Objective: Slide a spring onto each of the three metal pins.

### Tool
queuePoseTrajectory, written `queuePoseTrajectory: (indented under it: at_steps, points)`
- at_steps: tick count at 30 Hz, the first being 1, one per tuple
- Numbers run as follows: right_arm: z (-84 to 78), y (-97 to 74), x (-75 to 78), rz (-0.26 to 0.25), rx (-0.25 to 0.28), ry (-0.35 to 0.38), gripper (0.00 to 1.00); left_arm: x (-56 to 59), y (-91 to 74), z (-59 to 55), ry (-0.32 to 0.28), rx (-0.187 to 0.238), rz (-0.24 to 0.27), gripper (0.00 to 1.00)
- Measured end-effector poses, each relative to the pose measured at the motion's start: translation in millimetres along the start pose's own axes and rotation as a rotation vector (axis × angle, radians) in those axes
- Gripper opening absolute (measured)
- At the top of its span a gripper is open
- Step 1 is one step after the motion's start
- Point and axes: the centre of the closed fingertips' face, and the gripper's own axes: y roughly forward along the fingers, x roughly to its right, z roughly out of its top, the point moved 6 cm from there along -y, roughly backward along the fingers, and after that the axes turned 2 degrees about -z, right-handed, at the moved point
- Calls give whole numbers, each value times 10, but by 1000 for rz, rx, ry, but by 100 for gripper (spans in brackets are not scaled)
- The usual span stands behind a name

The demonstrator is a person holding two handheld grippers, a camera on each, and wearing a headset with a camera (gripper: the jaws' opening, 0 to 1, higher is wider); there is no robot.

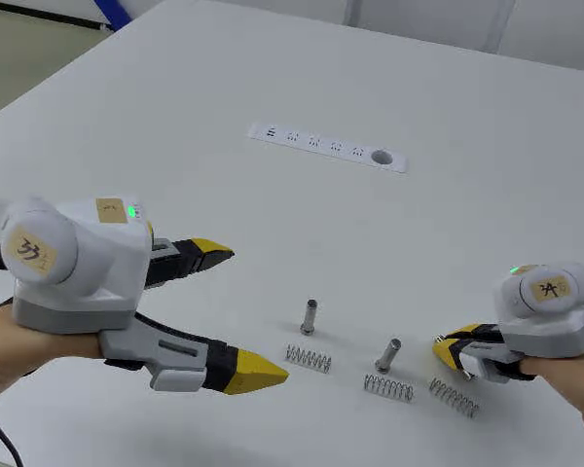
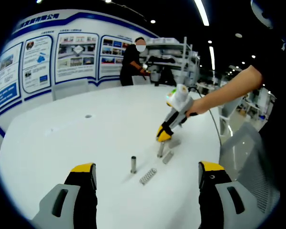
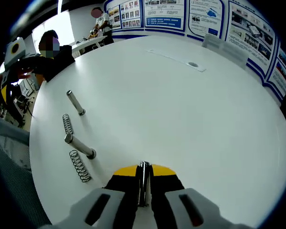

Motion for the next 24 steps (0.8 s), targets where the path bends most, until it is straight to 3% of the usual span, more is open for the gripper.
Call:
queuePoseTrajectory:
  at_steps: [2, 7, 14, 24]
  points:
    - [9, 25, 7, -13, -16, 57, 9, -3, 3, -4, -4, 6, 6, 90]
    - [26, 50, -13, -26, -45, 52, 9, 27, 29, 5, -14, 19, 3, 89]
    - [31, 31, -22, -55, -35, 43, 8, 49, 1, 2, -11, 20, 0, 89]
    - [37, -27, -44, -51, 11, 44, 8, -3, -71, 5, -23, 28, 20, 88]
